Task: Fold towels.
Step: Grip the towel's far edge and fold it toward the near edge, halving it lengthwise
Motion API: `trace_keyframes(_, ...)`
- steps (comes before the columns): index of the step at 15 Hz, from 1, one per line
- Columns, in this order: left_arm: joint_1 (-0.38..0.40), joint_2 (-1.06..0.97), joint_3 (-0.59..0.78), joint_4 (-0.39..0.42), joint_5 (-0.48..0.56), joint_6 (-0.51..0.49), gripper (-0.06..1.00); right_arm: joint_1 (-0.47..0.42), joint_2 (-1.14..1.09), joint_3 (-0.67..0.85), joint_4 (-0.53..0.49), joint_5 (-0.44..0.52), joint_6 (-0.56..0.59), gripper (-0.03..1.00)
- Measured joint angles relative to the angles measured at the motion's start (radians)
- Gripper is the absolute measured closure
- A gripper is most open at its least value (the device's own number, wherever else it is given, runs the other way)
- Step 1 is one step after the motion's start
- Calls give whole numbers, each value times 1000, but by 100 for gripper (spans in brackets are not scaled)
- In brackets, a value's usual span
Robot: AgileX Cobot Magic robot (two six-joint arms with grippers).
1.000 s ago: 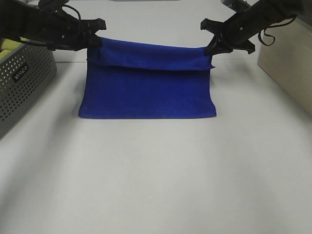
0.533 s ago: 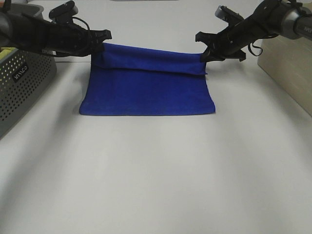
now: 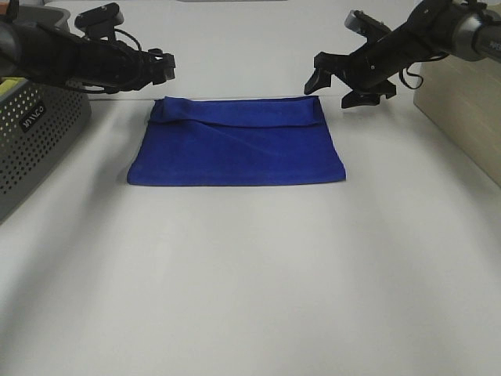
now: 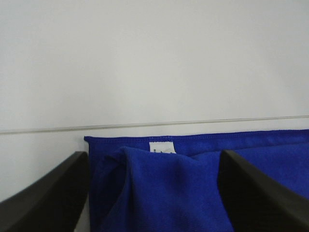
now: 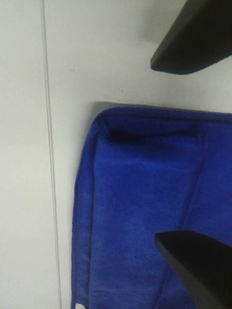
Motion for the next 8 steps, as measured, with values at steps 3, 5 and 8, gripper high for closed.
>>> trace_keyframes(3, 0, -46, 0, 163, 137, -89, 20, 0, -46, -6, -5, 172, 4, 13)
trace_keyframes(5, 0, -54, -1, 308, 263, -273, 21, 0, -45, -8, -7, 295, 29, 13)
trace_keyframes(8, 0, -54, -1, 606, 457, -646, 21, -2, -45, -8, -17, 399, 52, 13)
